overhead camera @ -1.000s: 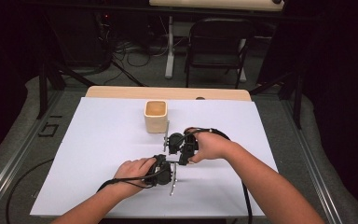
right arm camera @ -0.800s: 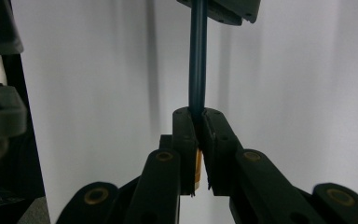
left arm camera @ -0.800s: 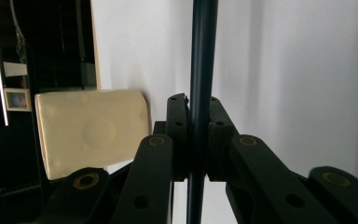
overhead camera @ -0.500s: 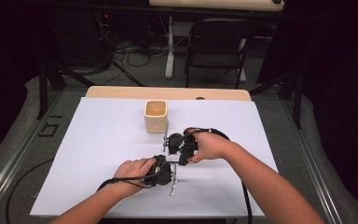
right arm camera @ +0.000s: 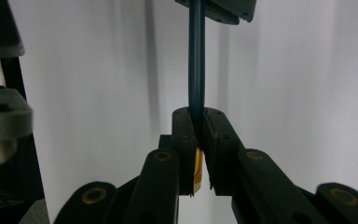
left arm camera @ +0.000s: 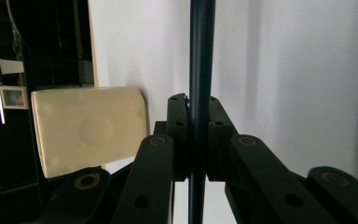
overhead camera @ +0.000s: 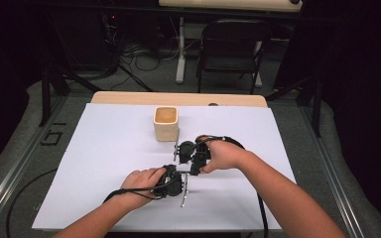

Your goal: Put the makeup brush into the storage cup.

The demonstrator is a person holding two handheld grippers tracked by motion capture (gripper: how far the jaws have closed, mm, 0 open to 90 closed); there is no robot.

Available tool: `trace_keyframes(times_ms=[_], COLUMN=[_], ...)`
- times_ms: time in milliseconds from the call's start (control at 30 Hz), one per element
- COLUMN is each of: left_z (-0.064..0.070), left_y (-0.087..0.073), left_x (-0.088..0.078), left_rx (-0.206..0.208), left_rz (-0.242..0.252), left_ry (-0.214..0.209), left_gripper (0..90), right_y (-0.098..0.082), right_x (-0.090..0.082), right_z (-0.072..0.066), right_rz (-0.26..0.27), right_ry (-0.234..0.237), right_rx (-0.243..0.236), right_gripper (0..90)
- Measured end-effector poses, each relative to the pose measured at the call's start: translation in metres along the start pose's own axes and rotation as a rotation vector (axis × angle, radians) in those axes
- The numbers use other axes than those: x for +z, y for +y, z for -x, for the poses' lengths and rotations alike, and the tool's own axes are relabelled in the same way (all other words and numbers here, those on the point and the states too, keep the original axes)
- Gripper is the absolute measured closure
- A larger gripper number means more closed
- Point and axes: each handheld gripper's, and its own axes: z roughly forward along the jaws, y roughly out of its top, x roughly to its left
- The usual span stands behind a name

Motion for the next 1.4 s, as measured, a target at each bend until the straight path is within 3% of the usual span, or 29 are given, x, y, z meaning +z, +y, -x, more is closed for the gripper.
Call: trace_keyframes(times_ms=[167, 400, 800, 867, 933, 967, 1000, 1133, 1300, 1400], left_z=[-0.002, -0.006, -0.016, -0.018, -0.019, -0.024, -0.021, -0.027, -0.033, -0.038], left_y=[-0.002, -0.008, -0.017, -0.017, -0.019, -0.02, -0.021, -0.027, -0.034, -0.04], left_x=[-0.001, 0.0, 0.002, 0.002, 0.002, 0.0, 0.003, 0.003, 0.002, 0.003], left_rx=[-0.011, -0.046, -0.144, -0.147, -0.177, -0.152, -0.223, -0.317, -0.423, -0.498], left_rz=[0.0, -0.001, 0.022, 0.016, 0.027, -0.008, 0.035, 0.062, 0.098, 0.125], left_ry=[0.002, -0.003, -0.044, -0.063, -0.08, -0.102, -0.112, -0.159, -0.197, -0.242], left_gripper=[84.0, 84.0, 84.0, 84.0, 84.0, 84.0, 84.0, 84.0, 84.0, 84.0], right_y=[-0.005, -0.014, -0.027, -0.028, -0.029, -0.03, -0.03, -0.035, -0.041, -0.045], right_x=[0.0, -0.006, -0.013, -0.014, -0.016, -0.016, -0.017, -0.018, -0.018, -0.017], right_z=[0.003, 0.006, 0.01, 0.01, 0.01, 0.011, 0.011, 0.011, 0.012, 0.011], right_rz=[-0.004, 0.044, 0.088, 0.098, 0.115, 0.119, 0.125, 0.165, 0.175, 0.191], right_ry=[-0.017, -0.042, -0.066, -0.073, -0.077, -0.085, -0.086, -0.1, -0.111, -0.12], right_rx=[0.027, 0.059, 0.115, 0.11, 0.123, 0.124, 0.132, 0.153, 0.18, 0.201], right_gripper=[66.6, 59.4, 58.1, 58.1, 58.1, 58.1, 58.1, 58.1, 57.6, 57.6])
